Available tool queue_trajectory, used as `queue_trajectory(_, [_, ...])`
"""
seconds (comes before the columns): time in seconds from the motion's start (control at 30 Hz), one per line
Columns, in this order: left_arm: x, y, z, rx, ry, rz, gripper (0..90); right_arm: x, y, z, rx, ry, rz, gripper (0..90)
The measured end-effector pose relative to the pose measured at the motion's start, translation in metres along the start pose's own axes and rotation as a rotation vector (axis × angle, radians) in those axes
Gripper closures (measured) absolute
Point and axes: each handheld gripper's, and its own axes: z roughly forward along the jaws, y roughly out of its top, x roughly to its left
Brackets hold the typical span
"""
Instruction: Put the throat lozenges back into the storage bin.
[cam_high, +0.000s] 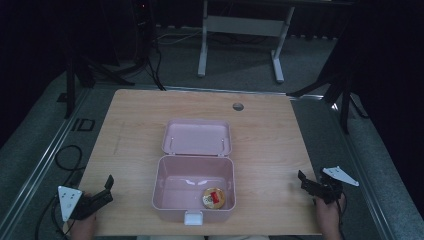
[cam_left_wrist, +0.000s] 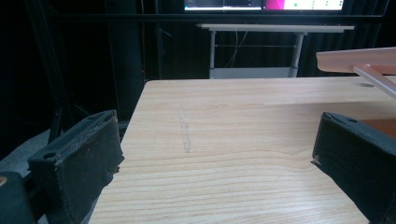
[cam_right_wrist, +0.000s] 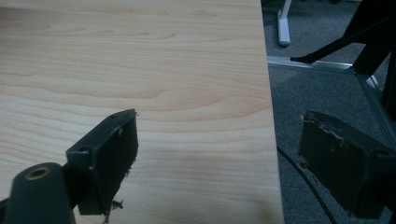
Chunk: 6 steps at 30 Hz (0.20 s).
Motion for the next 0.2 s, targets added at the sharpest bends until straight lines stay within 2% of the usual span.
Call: queue_trajectory(0.2, [-0.0001,-0.0001,-0.0001,-0.003,-0.001,-0.001,1.7,0.0036,-0.0017,0.0037,0.017,-0.007,-0.037,12.0])
